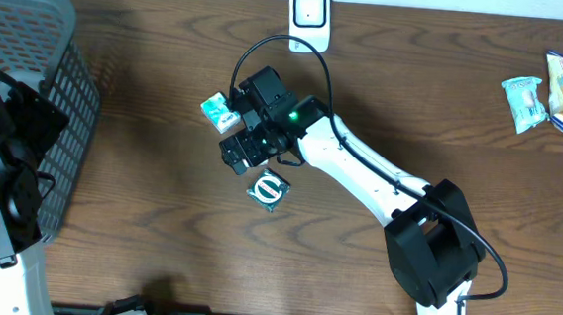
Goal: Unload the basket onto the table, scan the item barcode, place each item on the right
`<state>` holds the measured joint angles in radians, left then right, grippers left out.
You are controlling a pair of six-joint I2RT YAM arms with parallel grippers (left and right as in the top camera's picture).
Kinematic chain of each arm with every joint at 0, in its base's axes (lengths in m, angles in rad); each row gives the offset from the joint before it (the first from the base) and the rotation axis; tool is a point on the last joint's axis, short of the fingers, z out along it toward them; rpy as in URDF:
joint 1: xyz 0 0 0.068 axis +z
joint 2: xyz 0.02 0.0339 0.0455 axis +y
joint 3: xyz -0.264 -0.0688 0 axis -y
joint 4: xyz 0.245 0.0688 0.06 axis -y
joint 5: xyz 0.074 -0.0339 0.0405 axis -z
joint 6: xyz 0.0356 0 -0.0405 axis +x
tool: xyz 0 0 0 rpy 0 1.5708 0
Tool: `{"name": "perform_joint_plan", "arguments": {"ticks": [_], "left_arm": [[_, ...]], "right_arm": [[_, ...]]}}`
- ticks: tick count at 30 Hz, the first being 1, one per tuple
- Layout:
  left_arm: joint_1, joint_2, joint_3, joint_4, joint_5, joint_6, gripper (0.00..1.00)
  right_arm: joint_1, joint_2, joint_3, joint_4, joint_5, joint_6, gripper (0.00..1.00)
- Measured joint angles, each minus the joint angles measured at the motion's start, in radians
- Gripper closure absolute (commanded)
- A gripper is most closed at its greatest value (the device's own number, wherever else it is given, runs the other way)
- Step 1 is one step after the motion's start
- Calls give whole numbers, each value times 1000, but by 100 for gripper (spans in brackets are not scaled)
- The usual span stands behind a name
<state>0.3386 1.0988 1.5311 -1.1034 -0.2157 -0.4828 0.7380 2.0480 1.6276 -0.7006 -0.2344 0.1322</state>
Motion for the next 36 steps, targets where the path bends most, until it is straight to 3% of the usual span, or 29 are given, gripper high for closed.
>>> {"name": "perform_joint_plan", "arguments": {"ticks": [5,6,7,9,20,27,36], "left_arm": [[0,0,0,0,0,0,5],[0,0,0,0,0,0,5],[0,0,0,0,0,0,5],[0,0,0,0,0,0,5],[0,0,0,0,0,0,5],[0,0,0,0,0,0,5],[0,0,0,0,0,0,5]], "right_arm": [[-3,0,0,11,42,2,19],[-3,0,0,17,50,3,25],[-3,0,0,21,53,0,38],[-3,0,0,48,65,5,47],[32,30,0,159,125,0,49],[47,97,-2,157,224,0,57],[47,98,-2,151,319,0,54]]}}
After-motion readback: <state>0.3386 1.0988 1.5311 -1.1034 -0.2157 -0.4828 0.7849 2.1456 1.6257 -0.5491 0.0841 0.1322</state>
